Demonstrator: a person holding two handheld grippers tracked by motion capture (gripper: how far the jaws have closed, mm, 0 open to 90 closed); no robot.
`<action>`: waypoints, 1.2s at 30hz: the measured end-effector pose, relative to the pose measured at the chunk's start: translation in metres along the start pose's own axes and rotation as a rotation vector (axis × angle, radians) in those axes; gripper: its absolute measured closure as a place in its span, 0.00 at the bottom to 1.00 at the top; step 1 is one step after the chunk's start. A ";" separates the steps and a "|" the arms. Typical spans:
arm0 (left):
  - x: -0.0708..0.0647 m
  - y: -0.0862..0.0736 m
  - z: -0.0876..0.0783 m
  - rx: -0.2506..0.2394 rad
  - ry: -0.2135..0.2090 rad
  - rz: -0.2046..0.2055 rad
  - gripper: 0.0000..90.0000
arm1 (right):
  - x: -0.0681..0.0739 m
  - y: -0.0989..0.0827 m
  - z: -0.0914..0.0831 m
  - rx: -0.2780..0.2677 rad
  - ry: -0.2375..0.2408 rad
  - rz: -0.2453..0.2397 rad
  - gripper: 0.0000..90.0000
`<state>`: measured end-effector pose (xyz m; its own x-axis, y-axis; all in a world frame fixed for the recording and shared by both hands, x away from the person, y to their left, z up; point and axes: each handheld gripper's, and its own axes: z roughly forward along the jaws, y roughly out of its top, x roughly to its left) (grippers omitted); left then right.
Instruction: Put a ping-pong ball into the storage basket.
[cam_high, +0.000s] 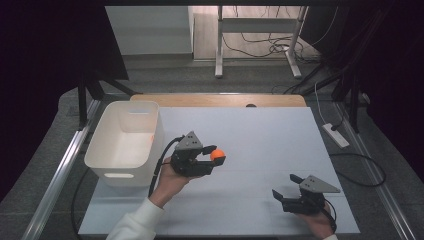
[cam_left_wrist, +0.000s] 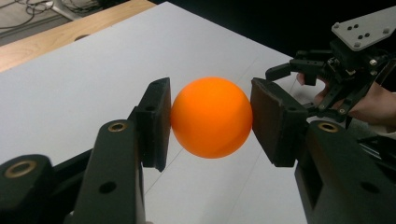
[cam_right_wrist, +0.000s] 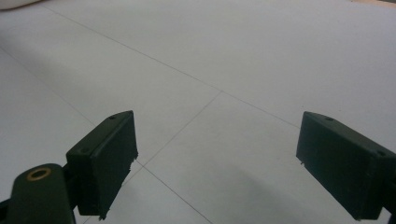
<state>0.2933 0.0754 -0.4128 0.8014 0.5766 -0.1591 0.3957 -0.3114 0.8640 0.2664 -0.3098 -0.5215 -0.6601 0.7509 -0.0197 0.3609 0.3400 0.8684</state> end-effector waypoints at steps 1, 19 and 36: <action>0.001 0.000 -0.001 -0.002 0.003 0.001 0.56 | 0.000 0.000 0.000 0.000 0.000 -0.001 0.13; 0.014 0.002 -0.023 -0.059 0.056 -0.027 0.56 | 0.000 0.000 0.000 -0.001 0.000 -0.002 0.13; 0.035 0.003 -0.051 -0.117 0.129 -0.066 0.56 | 0.000 0.000 0.000 0.003 -0.004 0.000 0.13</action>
<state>0.2995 0.1327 -0.3913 0.7079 0.6876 -0.1614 0.3850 -0.1841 0.9043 0.2664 -0.3100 -0.5217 -0.6575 0.7532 -0.0221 0.3623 0.3418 0.8671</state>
